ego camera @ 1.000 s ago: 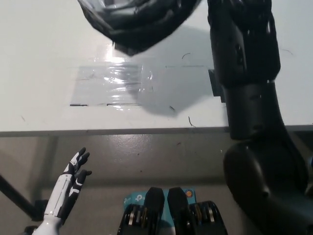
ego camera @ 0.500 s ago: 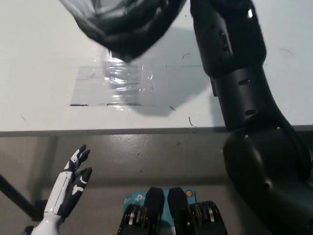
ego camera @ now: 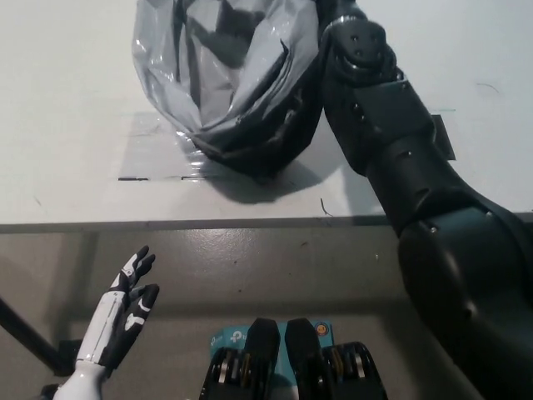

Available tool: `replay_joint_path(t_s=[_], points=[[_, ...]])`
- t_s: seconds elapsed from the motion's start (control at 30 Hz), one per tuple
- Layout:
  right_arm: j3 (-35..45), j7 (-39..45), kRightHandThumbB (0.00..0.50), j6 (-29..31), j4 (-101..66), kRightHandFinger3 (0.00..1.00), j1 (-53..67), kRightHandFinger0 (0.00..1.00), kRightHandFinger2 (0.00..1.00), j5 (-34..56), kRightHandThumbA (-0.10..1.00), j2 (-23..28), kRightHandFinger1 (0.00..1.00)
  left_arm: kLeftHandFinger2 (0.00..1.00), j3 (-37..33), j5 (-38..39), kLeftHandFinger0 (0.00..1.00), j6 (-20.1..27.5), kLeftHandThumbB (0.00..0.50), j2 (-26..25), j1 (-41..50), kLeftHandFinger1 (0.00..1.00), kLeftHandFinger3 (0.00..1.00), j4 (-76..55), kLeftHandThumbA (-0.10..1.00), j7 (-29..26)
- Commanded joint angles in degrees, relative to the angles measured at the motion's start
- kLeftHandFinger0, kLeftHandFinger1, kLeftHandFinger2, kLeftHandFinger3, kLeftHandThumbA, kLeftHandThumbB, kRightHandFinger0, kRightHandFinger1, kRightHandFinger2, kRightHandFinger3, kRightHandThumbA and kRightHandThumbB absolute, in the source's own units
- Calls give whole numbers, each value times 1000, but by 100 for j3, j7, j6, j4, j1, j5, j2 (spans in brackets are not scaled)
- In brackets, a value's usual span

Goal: Use the right hand to pick up a rubix's cube and place it into a plastic bag and lift the bag

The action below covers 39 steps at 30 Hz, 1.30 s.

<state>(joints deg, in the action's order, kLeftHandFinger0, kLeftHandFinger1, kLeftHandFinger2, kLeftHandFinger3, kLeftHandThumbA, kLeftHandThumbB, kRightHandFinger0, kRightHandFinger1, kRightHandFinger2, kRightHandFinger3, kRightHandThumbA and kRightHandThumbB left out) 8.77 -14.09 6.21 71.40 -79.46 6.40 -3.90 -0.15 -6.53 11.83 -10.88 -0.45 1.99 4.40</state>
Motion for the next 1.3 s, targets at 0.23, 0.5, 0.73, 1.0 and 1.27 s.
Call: replay_joint_path(t_s=[0.23, 0.5, 0.73, 1.0, 1.27], points=[[-556, -159, 201, -123, 534, 1000, -610, 464, 1000, -556, 225, 240, 674, 1000, -67, -44, 894, -35, 108, -114, -70, 988, 1000, -289, 885, 81], [-2279, 571, 500, -1139, 433, 1000, -863, 1000, 1000, -1862, 768, 768, 1000, 1000, -72, -31, 895, -30, 109, -117, -71, 976, 1000, -281, 889, 89], [-2588, 606, 500, -1696, -523, 1000, -991, 1000, 1000, -1924, 846, 1294, 1000, 1000, -83, -43, 906, -117, 103, -120, -51, 982, 1000, -312, 876, 114], [-2497, 878, 500, -2341, -2288, 1000, -879, 1000, 1000, -2086, 890, 1794, 1000, 1000, -112, -78, 923, -118, 117, -142, -69, 993, 1000, -291, 897, 131], [-2250, 801, 437, -2680, -4695, 1000, -578, 1000, 1000, -2393, 1000, 2204, 1000, 1000, -128, -91, 921, -136, 109, -110, -120, 996, 1000, -250, 885, 104]])
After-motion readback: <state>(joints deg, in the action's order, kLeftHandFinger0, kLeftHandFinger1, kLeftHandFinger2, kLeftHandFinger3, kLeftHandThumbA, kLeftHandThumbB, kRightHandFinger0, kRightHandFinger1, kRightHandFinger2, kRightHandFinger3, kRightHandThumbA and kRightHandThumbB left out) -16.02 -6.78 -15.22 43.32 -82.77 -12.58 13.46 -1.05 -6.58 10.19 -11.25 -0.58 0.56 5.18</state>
